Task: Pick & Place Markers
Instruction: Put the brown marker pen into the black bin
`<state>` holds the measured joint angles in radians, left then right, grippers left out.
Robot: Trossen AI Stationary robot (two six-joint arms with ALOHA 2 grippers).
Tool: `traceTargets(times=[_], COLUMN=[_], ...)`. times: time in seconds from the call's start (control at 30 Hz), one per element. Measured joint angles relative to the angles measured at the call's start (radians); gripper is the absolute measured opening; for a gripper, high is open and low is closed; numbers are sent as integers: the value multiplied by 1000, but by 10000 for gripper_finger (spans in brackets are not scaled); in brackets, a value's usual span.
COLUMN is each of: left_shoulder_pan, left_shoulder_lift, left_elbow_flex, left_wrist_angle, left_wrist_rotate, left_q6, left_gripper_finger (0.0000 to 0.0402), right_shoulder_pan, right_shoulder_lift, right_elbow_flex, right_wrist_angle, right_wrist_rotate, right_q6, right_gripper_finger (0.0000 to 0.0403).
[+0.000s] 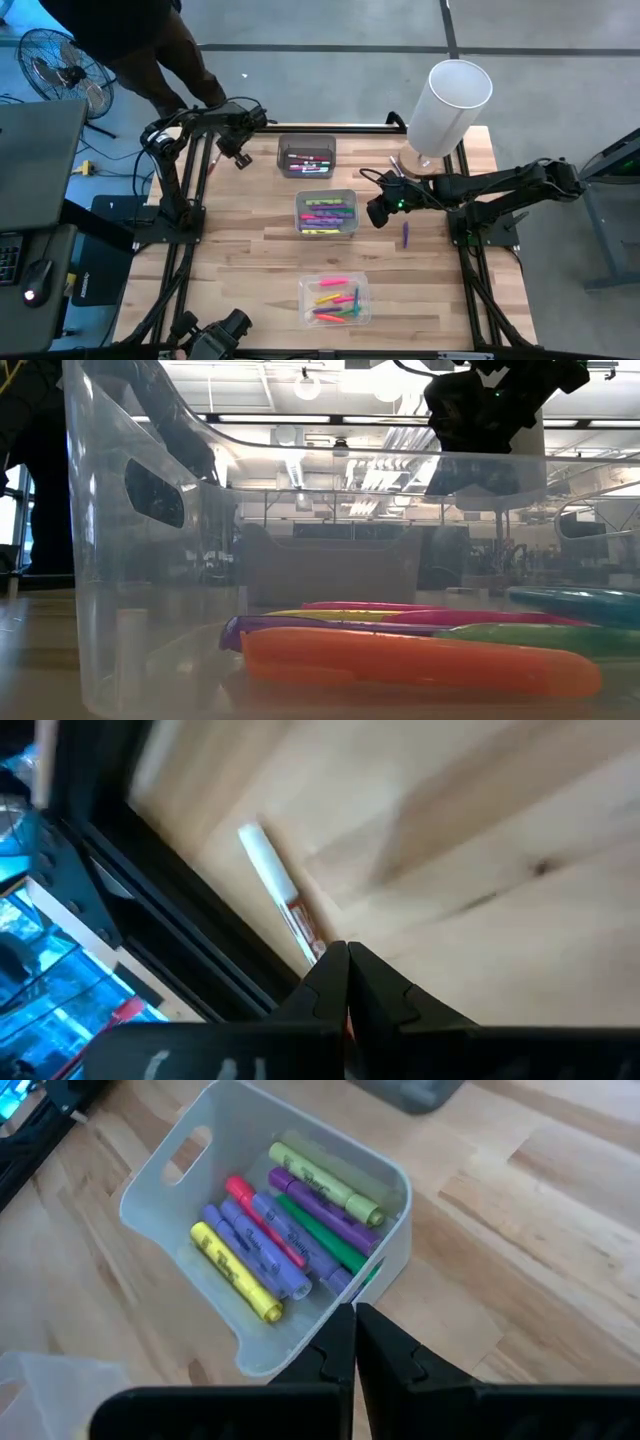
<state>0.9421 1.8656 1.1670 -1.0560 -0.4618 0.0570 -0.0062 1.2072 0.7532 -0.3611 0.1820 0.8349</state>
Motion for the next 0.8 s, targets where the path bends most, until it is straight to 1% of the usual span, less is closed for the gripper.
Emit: traceTargets(times=[0.2, 0.33, 0.5, 0.57, 0.8], left_shoulder_pan=[15, 74, 173, 176, 172], left_shoulder_lift=[0, 0, 0, 0, 12], left_elbow_flex=[43, 42, 41, 41, 41], left_wrist_angle=[57, 74, 63, 67, 62], left_wrist_rotate=[-40, 5, 72, 101, 113], left_q6=[20, 44, 14, 14, 44], left_gripper_finger=[0, 0, 0, 0, 0], right_shoulder_pan=[0, 0, 0, 0, 0], right_shoulder_lift=[0, 0, 0, 0, 0], right_elbow_flex=[0, 0, 0, 0, 0], right_wrist_angle=[1, 3, 8, 9, 14], right_wrist_rotate=[21, 21, 21, 21, 18], right_q6=[-6, -1, 0, 0, 2], right_gripper_finger=[1, 1, 2, 1, 2])
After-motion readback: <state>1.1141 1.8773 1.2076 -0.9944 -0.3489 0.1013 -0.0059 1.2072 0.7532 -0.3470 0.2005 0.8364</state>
